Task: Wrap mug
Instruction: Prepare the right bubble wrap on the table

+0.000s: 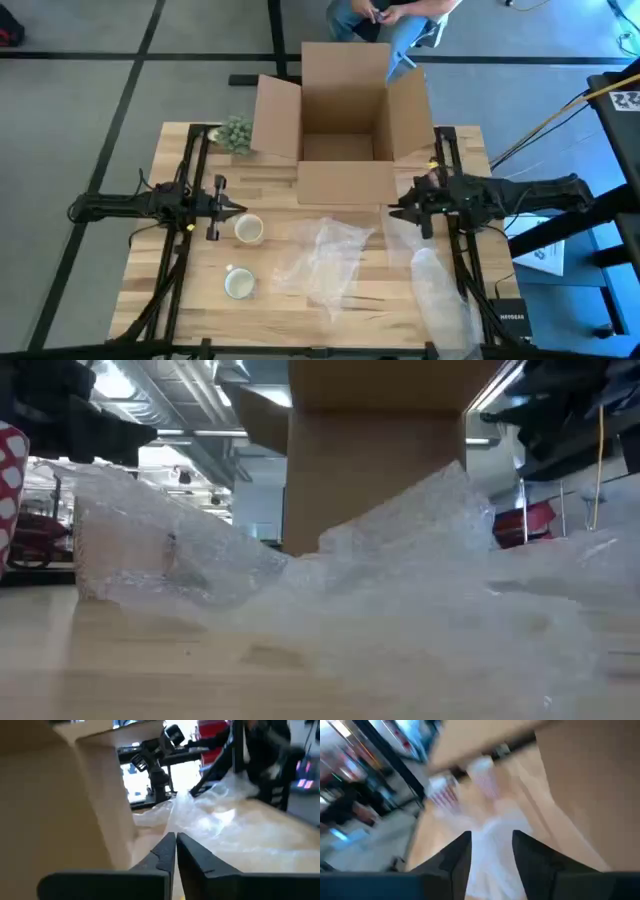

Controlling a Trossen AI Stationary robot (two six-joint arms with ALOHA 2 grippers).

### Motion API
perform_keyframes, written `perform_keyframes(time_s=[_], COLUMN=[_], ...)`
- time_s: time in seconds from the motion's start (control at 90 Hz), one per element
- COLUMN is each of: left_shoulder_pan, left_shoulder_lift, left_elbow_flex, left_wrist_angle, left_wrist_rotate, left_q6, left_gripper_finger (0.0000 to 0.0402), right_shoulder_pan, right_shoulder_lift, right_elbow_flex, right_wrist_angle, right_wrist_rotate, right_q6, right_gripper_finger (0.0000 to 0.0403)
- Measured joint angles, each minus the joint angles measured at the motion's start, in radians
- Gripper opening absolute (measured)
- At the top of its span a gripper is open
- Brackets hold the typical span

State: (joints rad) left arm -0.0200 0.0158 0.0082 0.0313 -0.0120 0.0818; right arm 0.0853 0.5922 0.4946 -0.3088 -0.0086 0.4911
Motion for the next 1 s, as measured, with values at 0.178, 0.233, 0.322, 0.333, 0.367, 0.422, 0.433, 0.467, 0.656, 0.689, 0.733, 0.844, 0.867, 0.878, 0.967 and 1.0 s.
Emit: perform_keyframes(time_s=[0.178,0.233,0.322,0.333,0.367,0.422,0.433,0.467,0.656,0.689,0.733,0.844,0.867,0.878,0.967,1.0], left_shoulder_pan=[0.001,0.002,0.002,0.002,0.002,0.002,0.002,0.002,0.002,0.002,0.002,0.002,0.002,0.002,0.002,0.002], left_shoulder_lift=[0.0,0.0,0.0,0.0,0.0,0.0,0.0,0.0,0.0,0.0,0.0,0.0,0.0,0.0,0.0,0.0], left_elbow_flex=[0.0,0.0,0.0,0.0,0.0,0.0,0.0,0.0,0.0,0.0,0.0,0.0,0.0,0.0,0.0,0.0], left_wrist_angle=[0.011,0.012,0.013,0.013,0.013,0.013,0.013,0.013,0.014,0.016,0.018,0.022,0.024,0.024,0.041,0.042], left_wrist_rotate=[-0.006,-0.02,-0.032,-0.032,-0.033,-0.033,-0.033,-0.033,-0.038,-0.041,-0.043,-0.046,-0.047,-0.047,-0.051,-0.051], left_q6=[-0.192,-0.266,-0.349,-0.357,-0.385,-0.421,-0.424,-0.438,-0.449,-0.449,-0.449,-0.449,-0.447,-0.445,-0.437,-0.436], left_gripper_finger=[0.0,0.0,0.0,0.0,0.0,0.0,0.0,0.0,0.0,0.0,0.0,0.0,0.0,0.0,0.0,0.0], right_shoulder_pan=[0.0,0.0,0.0,0.0,0.0,0.0,0.0,0.0,0.006,0.02,0.047,0.141,0.162,0.171,0.234,0.249], right_shoulder_lift=[0.151,0.187,0.226,0.229,0.237,0.25,0.252,0.257,0.257,0.257,0.257,0.257,0.257,0.257,0.257,0.257], right_elbow_flex=[0.094,0.109,0.123,0.124,0.125,0.126,0.126,0.126,0.127,0.126,0.126,0.126,0.126,0.126,0.126,0.126], right_wrist_angle=[-0.153,-0.19,-0.201,-0.201,-0.204,-0.219,-0.22,-0.224,-0.305,-0.31,-0.31,-0.291,-0.279,-0.273,-0.222,-0.193], right_wrist_rotate=[-0.001,-0.001,-0.009,-0.011,-0.017,-0.023,-0.024,-0.029,-0.038,-0.046,-0.056,-0.017,0.013,0.03,0.181,0.229], right_q6=[-0.009,-0.008,-0.001,0.0,0.006,0.026,0.03,0.042,0.123,0.138,0.164,0.191,0.19,0.191,0.191,0.191], right_gripper_finger=[0.013,0.013,0.013,0.013,0.013,0.013,0.013,0.013,0.013,0.013,0.013,0.013,0.013,0.013,0.013,0.013])
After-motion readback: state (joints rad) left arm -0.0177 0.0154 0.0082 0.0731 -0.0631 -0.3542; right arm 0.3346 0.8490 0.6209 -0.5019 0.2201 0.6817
